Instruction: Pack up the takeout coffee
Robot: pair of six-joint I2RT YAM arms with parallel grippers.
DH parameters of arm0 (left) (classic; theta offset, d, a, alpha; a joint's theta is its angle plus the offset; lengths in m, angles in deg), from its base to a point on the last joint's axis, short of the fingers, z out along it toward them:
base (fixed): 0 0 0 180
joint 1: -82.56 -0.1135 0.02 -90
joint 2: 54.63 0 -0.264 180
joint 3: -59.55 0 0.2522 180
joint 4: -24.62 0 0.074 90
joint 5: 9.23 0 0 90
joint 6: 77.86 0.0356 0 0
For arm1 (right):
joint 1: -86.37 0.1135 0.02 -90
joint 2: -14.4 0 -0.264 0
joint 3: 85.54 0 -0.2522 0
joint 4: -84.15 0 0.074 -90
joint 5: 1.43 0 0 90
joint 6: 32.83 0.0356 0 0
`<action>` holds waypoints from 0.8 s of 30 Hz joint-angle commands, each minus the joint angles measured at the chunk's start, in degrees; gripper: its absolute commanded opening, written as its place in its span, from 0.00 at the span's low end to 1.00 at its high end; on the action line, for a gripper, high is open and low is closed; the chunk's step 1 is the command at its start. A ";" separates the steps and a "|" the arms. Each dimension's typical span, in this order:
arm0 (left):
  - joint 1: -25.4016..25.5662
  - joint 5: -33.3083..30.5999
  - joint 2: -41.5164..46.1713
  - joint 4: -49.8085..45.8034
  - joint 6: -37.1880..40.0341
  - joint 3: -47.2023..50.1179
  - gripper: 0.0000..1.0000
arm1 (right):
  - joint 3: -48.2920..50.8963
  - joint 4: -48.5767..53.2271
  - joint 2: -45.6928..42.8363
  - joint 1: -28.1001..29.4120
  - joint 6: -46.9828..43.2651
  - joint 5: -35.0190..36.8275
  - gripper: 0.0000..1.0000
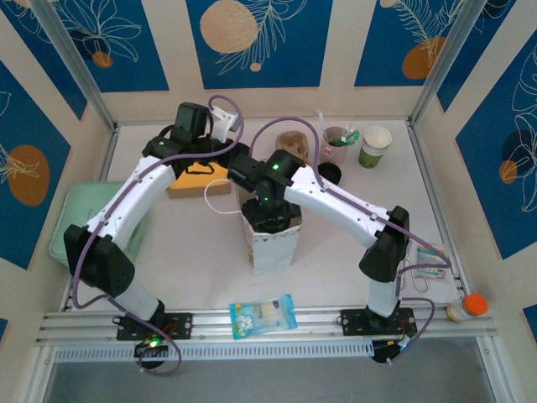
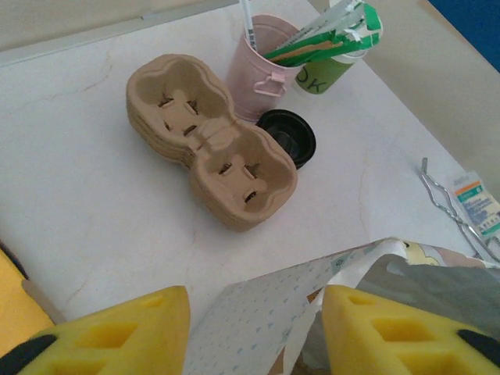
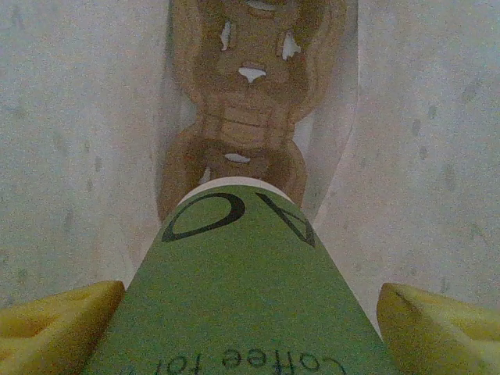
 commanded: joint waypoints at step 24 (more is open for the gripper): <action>-0.31 -0.92 5.71 -4.78 3.34 2.28 0.40 | 0.26 -0.19 -1.62 -1.85 -0.17 -1.64 0.41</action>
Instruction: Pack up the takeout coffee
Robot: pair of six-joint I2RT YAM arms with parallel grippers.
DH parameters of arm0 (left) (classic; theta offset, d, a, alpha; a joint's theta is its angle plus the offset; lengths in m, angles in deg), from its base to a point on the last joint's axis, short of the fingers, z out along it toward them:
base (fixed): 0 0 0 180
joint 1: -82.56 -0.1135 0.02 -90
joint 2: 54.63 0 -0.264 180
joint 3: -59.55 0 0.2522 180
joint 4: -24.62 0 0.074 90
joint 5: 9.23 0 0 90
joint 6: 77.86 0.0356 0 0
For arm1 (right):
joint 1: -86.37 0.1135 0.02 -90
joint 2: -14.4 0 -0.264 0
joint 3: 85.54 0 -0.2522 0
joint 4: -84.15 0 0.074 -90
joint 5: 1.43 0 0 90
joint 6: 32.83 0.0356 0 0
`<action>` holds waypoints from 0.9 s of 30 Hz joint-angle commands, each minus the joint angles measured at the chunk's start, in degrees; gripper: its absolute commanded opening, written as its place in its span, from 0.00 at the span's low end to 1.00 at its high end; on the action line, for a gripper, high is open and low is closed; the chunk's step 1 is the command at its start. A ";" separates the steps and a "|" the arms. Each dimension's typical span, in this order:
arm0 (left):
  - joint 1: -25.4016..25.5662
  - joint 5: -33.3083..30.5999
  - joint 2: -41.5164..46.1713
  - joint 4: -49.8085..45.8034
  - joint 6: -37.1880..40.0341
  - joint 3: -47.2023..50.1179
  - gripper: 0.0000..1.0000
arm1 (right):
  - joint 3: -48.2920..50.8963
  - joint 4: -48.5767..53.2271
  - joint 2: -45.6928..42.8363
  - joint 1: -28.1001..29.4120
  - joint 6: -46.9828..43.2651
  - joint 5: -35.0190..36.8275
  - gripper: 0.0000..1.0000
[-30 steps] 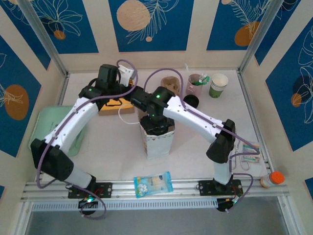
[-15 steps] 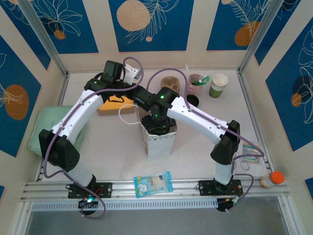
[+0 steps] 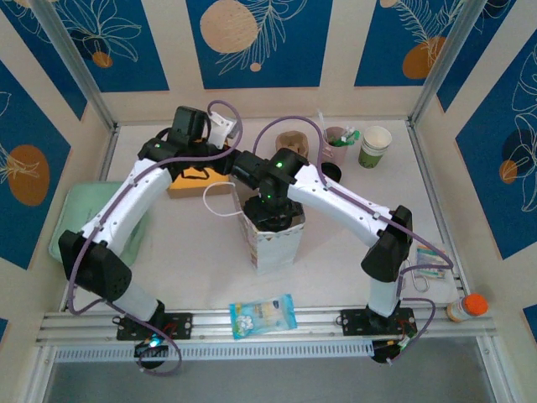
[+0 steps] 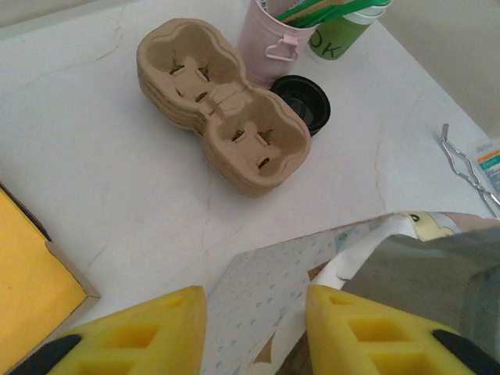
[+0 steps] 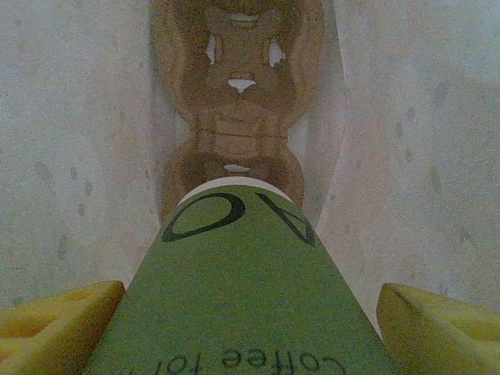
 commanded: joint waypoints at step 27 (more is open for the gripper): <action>-0.34 -2.03 0.53 -5.05 5.12 -0.05 0.35 | -1.13 0.72 -0.56 -0.14 -0.33 -1.57 0.41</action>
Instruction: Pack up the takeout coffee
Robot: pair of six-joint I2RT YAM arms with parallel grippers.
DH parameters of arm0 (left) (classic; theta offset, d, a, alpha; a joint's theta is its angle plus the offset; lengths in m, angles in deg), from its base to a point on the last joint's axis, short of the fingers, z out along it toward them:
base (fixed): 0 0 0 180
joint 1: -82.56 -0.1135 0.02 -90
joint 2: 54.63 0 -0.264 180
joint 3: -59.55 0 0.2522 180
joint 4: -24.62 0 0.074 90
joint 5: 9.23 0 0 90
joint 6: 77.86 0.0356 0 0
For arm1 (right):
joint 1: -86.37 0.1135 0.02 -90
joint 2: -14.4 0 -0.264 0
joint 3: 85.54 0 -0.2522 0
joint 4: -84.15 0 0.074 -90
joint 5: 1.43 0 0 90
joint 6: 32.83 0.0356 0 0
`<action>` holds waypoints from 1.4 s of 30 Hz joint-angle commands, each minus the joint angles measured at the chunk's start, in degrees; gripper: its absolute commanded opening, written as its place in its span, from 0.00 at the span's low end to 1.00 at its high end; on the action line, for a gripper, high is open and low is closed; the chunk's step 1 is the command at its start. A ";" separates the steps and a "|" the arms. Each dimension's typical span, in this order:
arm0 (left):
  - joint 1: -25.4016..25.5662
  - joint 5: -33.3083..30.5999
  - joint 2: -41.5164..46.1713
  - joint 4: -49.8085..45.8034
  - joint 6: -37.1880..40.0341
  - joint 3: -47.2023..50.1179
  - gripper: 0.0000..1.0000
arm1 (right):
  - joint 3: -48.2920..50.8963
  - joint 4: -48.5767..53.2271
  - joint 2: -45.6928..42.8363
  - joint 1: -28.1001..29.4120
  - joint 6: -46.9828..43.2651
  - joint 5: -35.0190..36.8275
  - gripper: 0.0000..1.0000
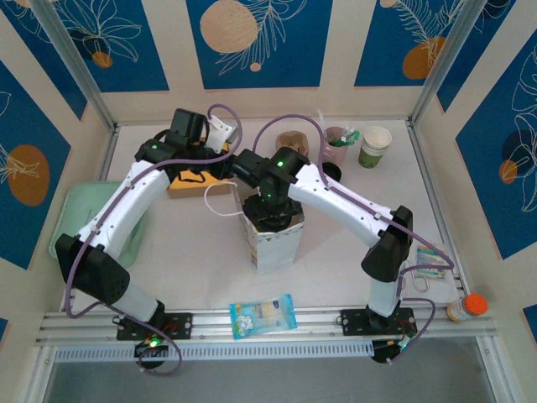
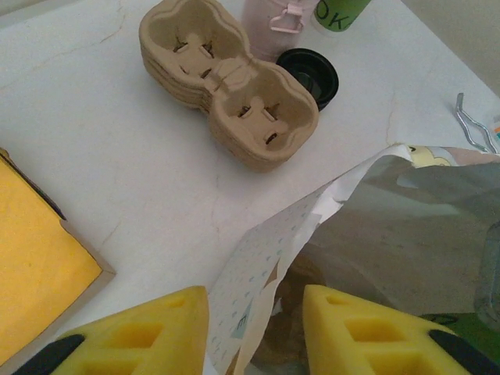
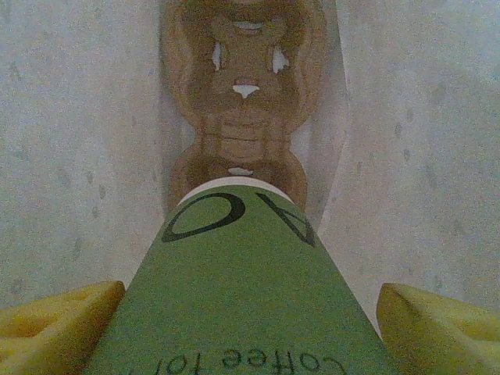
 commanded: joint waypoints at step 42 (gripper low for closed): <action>2.58 -3.76 7.27 4.73 -6.04 8.02 0.10 | 8.69 -3.23 2.92 0.98 4.86 -7.20 0.40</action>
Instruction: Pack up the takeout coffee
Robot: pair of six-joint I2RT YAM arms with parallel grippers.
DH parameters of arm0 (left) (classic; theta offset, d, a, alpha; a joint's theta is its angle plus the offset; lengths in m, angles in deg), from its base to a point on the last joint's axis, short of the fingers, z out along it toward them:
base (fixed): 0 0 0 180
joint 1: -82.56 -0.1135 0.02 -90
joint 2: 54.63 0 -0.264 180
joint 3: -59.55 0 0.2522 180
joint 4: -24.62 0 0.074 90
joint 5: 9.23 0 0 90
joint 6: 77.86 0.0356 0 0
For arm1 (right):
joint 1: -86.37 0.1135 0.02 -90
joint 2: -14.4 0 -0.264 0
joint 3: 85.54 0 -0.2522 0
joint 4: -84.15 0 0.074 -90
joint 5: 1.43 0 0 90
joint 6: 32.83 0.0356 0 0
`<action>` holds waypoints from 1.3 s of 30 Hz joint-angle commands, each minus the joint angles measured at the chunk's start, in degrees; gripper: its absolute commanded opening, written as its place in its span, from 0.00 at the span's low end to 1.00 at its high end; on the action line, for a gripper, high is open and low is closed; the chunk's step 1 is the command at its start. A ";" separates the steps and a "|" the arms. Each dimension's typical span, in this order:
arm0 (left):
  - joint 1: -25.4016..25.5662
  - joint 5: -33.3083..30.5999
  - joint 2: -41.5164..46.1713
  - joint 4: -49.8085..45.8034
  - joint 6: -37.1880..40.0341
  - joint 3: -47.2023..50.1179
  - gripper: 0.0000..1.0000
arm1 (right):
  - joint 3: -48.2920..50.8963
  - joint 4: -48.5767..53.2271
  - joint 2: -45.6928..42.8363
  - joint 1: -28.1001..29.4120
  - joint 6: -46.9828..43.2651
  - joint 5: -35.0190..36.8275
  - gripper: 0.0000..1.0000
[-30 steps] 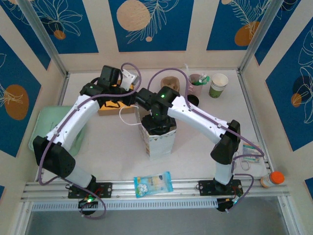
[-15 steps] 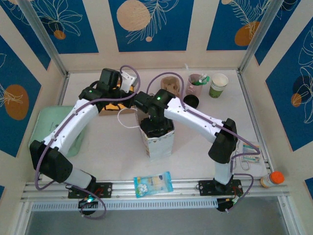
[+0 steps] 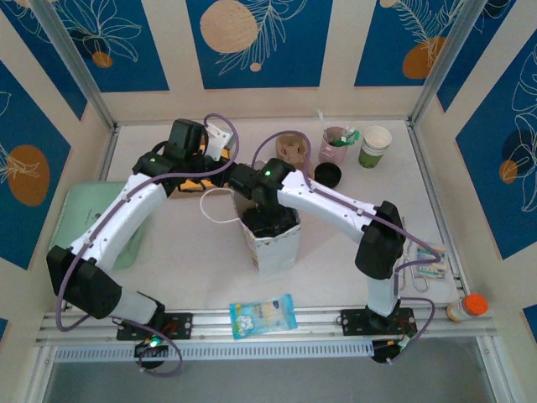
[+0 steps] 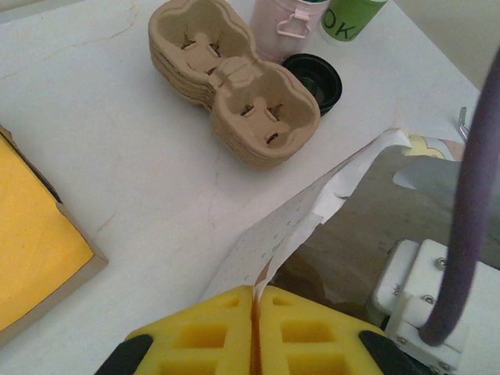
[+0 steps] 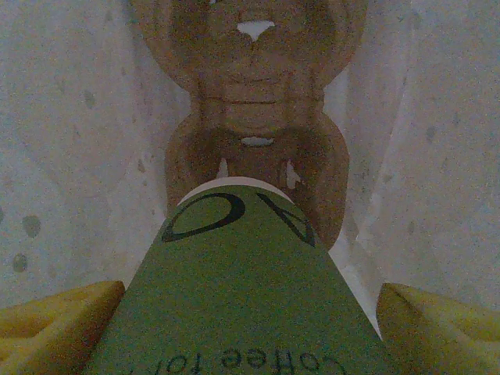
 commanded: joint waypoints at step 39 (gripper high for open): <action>0.94 -6.11 2.08 -3.77 0.81 -0.82 0.09 | 3.74 -0.85 0.92 -0.80 -0.41 0.13 0.38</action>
